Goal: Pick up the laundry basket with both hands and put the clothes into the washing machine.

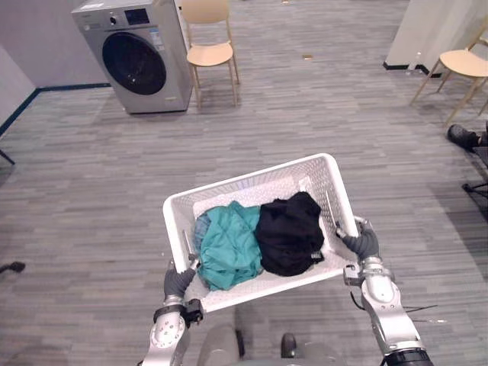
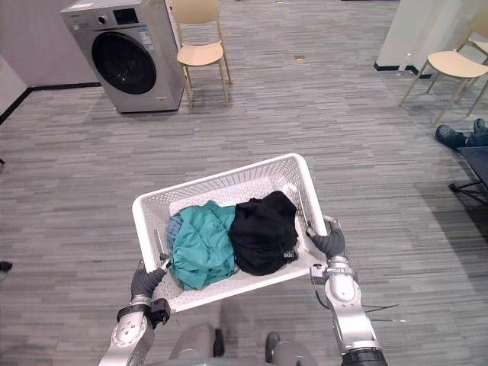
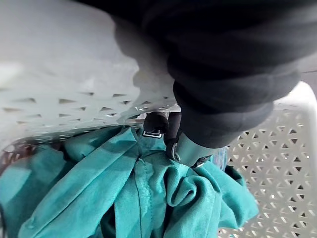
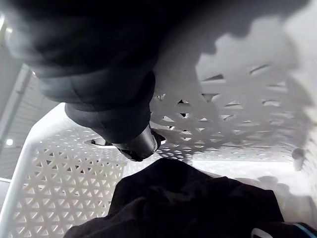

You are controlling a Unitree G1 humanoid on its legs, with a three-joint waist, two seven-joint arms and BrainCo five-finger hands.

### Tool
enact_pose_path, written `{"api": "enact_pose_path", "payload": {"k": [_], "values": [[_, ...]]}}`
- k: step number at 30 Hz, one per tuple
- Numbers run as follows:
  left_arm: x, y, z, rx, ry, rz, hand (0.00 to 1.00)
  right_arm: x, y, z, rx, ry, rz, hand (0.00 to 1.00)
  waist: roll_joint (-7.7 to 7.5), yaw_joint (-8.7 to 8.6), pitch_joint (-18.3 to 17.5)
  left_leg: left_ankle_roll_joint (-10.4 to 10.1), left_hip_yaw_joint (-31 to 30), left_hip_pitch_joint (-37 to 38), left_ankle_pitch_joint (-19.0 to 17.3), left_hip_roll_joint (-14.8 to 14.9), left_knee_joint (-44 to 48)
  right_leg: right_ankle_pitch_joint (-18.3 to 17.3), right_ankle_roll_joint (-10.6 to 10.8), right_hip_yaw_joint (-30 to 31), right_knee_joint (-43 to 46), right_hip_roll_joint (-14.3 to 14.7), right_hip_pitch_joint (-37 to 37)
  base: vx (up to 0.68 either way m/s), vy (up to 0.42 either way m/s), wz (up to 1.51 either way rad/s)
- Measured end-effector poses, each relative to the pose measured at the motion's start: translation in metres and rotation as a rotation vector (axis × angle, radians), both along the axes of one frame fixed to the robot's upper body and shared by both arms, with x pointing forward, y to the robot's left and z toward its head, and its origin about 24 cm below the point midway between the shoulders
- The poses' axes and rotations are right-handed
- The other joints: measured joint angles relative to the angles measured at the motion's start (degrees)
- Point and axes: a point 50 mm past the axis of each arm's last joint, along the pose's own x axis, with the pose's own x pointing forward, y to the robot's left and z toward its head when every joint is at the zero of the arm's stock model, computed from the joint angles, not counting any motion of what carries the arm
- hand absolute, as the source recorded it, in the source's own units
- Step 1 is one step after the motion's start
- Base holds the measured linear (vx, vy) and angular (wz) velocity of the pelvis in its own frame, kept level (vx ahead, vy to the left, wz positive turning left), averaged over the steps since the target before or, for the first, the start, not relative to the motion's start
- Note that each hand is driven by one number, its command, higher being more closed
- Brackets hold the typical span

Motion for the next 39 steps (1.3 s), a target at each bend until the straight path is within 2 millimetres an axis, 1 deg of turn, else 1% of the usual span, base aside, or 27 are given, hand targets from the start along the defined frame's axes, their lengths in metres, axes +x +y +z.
{"api": "enact_pose_path", "payload": {"k": [1, 4, 5, 6, 7, 9, 11, 14, 17, 18, 19, 20, 21, 22, 23, 24, 26, 28, 29, 31, 32, 33, 34, 35, 37, 38, 39], "values": [[0.001, 0.002, 0.002, 0.007, -0.006, 0.004, 1.00, 0.003, 0.003, -0.001, 0.007, 0.002, -0.001, 1.00, -0.07, 0.24, -0.3, 3.2, 2.0, 1.1, 4.7, -1.1, -0.1, -1.6, 0.6, 2.3, -1.1, -1.3, 2.1, 0.68, 0.300, -0.37], [0.007, -0.001, 0.010, -0.014, -0.049, 0.017, 1.00, 0.011, -0.001, 0.000, -0.019, 0.003, 0.000, 1.00, -1.77, -0.15, -0.9, 14.3, 4.7, -0.1, -2.1, -3.3, 8.0, -2.2, 3.0, 3.8, 2.2, -5.1, 2.6, 0.71, 0.327, -0.21], [0.006, -0.002, 0.010, -0.018, -0.048, 0.018, 1.00, 0.011, -0.002, -0.005, -0.016, 0.024, -0.005, 1.00, -3.06, 0.31, -1.4, 14.6, 6.1, 1.4, -4.0, -4.6, 8.9, -4.6, 7.1, 4.4, 10.9, -6.4, -0.3, 0.78, 0.383, -0.32], [0.004, -0.002, 0.008, -0.014, -0.039, 0.015, 1.00, 0.011, -0.001, -0.007, -0.013, 0.034, -0.005, 1.00, -3.30, 0.02, -1.3, 15.1, 6.2, 4.8, -6.9, -6.2, 7.9, -5.8, 14.9, 5.5, 26.6, -7.1, -5.9, 0.60, 0.276, -0.22], [0.004, -0.001, 0.008, -0.009, -0.036, 0.011, 1.00, 0.010, 0.000, -0.009, -0.006, 0.042, -0.007, 1.00, -3.45, -0.32, -1.1, 15.3, 6.1, 7.0, -8.5, -7.0, 7.2, -4.8, 16.5, 6.5, 36.2, -7.1, -9.4, 0.60, 0.246, -0.06], [0.002, 0.004, 0.006, 0.040, -0.002, -0.018, 1.00, 0.002, 0.002, -0.023, 0.021, 0.093, -0.022, 1.00, -4.40, -0.60, -0.5, 14.8, 5.7, 18.1, -10.8, -10.2, 2.5, -4.7, 13.7, 5.3, 62.2, -8.5, -19.2, 0.59, 0.190, 0.00], [0.001, 0.006, 0.005, 0.062, 0.004, -0.031, 1.00, -0.002, 0.004, -0.027, 0.034, 0.106, -0.025, 1.00, -3.39, -1.99, -0.6, 14.7, 4.4, 26.0, -10.8, -10.3, -3.4, -8.2, 7.3, -2.4, 61.8, -9.8, -24.6, 0.55, 0.138, 0.11], [0.013, 0.013, 0.012, 0.110, -0.028, -0.064, 1.00, -0.002, 0.007, -0.018, 0.042, 0.063, -0.020, 1.00, -3.60, -3.97, -0.5, 13.0, 1.1, 33.5, -11.8, -9.8, -9.7, -8.7, 4.1, -9.6, 45.4, -8.0, -34.8, 0.62, 0.067, 0.41], [0.022, 0.008, 0.013, 0.124, -0.041, -0.093, 1.00, -0.006, 0.000, -0.019, 0.053, 0.067, -0.052, 1.00, -5.82, -7.03, -0.9, 10.3, -4.3, 39.0, -13.3, -10.4, -11.7, 4.9, 5.3, -7.9, 13.0, -5.8, -36.7, 0.66, -0.059, 0.80], [0.022, 0.006, 0.012, 0.124, -0.036, -0.102, 1.00, -0.008, -0.002, -0.021, 0.052, 0.073, -0.059, 1.00, -6.35, -7.19, -1.1, 9.1, -5.7, 40.9, -14.0, -10.7, -11.8, 6.3, 4.0, -7.5, 11.0, -5.7, -36.8, 0.92, -0.167, 0.76], [0.020, -0.002, 0.005, 0.105, -0.008, -0.118, 1.00, -0.015, -0.010, -0.024, 0.039, 0.093, -0.080, 1.00, -5.13, -7.92, -1.9, 7.7, -7.9, 43.9, -15.0, -9.3, -10.8, 16.4, 0.2, -5.8, 13.9, -4.6, -36.5, 0.83, -0.169, 0.57], [0.019, -0.009, -0.001, 0.074, 0.013, -0.112, 1.00, -0.017, -0.015, -0.026, 0.022, 0.110, -0.091, 1.00, -1.51, -7.77, -2.9, 7.3, -9.3, 43.2, -14.7, -6.3, -6.7, 15.5, -0.3, -7.6, 20.1, -3.0, -37.6, 0.83, -0.162, 0.51], [0.020, -0.009, -0.001, 0.072, 0.011, -0.109, 1.00, -0.017, -0.016, -0.026, 0.022, 0.110, -0.093, 1.00, -0.56, -7.88, -3.1, 6.0, -9.6, 41.5, -13.9, -5.2, -2.6, 13.0, -1.1, -8.6, 22.3, -2.5, -37.8, 0.81, -0.178, 0.26], [0.022, -0.008, -0.001, 0.078, 0.010, -0.108, 1.00, -0.018, -0.015, -0.026, 0.028, 0.110, -0.094, 1.00, -0.31, -7.70, -2.9, 2.6, -9.2, 36.9, -8.6, -4.6, 8.9, 8.6, -1.7, -9.7, 25.4, -1.5, -36.7, 0.80, -0.205, 0.11], [0.019, -0.008, -0.004, 0.068, 0.026, -0.097, 1.00, -0.018, -0.015, -0.025, 0.026, 0.109, -0.090, 1.00, 0.28, -6.88, -2.0, 0.2, -7.6, 32.1, 4.6, -3.1, 22.1, 5.7, -1.9, -9.8, 23.9, -0.4, -31.3, 0.80, -0.188, -0.03], [0.016, -0.009, -0.006, 0.062, 0.033, -0.091, 1.00, -0.018, -0.014, -0.025, 0.026, 0.109, -0.088, 1.00, 0.50, -6.21, -1.6, -1.0, -6.8, 29.8, 9.6, -1.5, 28.7, 5.1, -2.2, -9.8, 22.0, 0.5, -27.9, 0.76, -0.133, -0.08], [0.012, -0.004, -0.006, 0.069, 0.031, -0.083, 1.00, -0.017, -0.009, -0.020, 0.042, 0.081, -0.080, 1.00, 0.03, -4.57, -1.0, 5.2, -1.1, 17.9, -0.2, 4.1, 48.8, 3.4, -3.1, -8.4, 13.3, 3.2, -15.3, 0.76, -0.074, -0.23], [0.012, -0.004, -0.004, 0.065, 0.024, -0.078, 1.00, -0.015, -0.007, -0.014, 0.041, 0.049, -0.070, 1.00, -0.92, -2.78, -0.5, 7.0, 1.3, 12.1, -5.6, 4.0, 47.9, 3.2, -3.1, -5.9, 8.2, 2.5, -9.1, 0.74, 0.022, -0.50], [0.012, -0.002, 0.001, 0.061, -0.006, -0.067, 1.00, -0.011, -0.006, -0.008, 0.039, 0.022, -0.060, 1.00, -1.68, -1.34, -0.1, 7.1, 3.3, 4.7, -9.7, 3.0, 39.6, 1.4, -2.0, -3.7, 4.4, 0.8, -4.3, 0.61, 0.137, -0.49], [0.011, -0.002, 0.003, 0.054, -0.011, -0.058, 1.00, -0.008, -0.005, -0.006, 0.035, 0.015, -0.054, 1.00, -1.78, -0.69, 0.0, 6.4, 3.1, 1.5, -9.8, 1.2, 28.4, -0.5, -0.3, -2.5, 3.8, -1.3, -2.4, 0.58, 0.213, -0.46], [0.009, -0.003, 0.004, 0.046, -0.015, -0.051, 1.00, -0.006, -0.006, -0.007, 0.028, 0.021, -0.049, 1.00, -1.26, -0.17, -0.2, 2.5, 2.3, -0.1, -6.9, 0.4, 11.6, -3.1, 1.8, -0.8, 2.5, -3.4, 0.0, 0.57, 0.277, -0.48], [0.008, -0.003, 0.005, 0.043, -0.019, -0.045, 1.00, -0.006, -0.006, -0.008, 0.024, 0.025, -0.045, 1.00, -0.79, -0.13, -0.3, 1.9, 2.6, -0.5, -3.7, 0.9, 5.9, -3.8, 2.6, -0.1, 1.5, -3.9, 1.7, 0.76, 0.362, -0.51], [0.006, -0.001, 0.004, 0.045, -0.012, -0.040, 1.00, -0.005, -0.004, -0.015, 0.036, 0.054, -0.047, 1.00, -1.58, 0.07, -0.9, 7.0, 5.8, 1.1, -2.4, -0.9, 6.4, -5.7, 2.4, 1.7, -0.1, -6.3, 4.6, 0.56, 0.264, -0.26], [0.006, -0.001, 0.005, 0.044, -0.014, -0.039, 1.00, -0.004, -0.004, -0.016, 0.035, 0.060, -0.048, 1.00, -2.18, -0.28, -1.5, 7.4, 6.1, 0.6, -4.2, -1.9, 7.6, -5.3, 2.8, 2.5, -0.1, -7.5, 4.8, 0.74, 0.349, -0.09], [0.009, -0.006, 0.010, 0.032, -0.037, -0.046, 1.00, -0.002, -0.010, -0.018, 0.023, 0.075, -0.054, 1.00, -2.12, -0.33, -1.7, 15.1, 7.2, -0.1, -9.0, -2.6, 13.0, -3.1, 5.1, 3.0, 2.3, -8.6, 5.3, 0.77, 0.397, 0.05], [0.008, -0.006, 0.007, 0.039, -0.018, -0.052, 1.00, -0.004, -0.010, -0.025, 0.033, 0.102, -0.062, 1.00, -2.95, -0.13, -1.8, 16.4, 7.6, 2.0, -10.5, -3.9, 13.4, -3.8, 7.4, 3.1, 10.8, -9.4, 3.2, 0.75, 0.401, -0.02], [0.005, -0.005, 0.005, 0.044, -0.003, -0.054, 1.00, -0.005, -0.009, -0.027, 0.037, 0.113, -0.059, 1.00, -3.28, -0.17, -1.8, 15.4, 7.4, 5.6, -12.4, -5.3, 11.4, -3.0, 15.7, 4.3, 26.6, -9.8, -2.8, 0.59, 0.308, 0.01]]}}
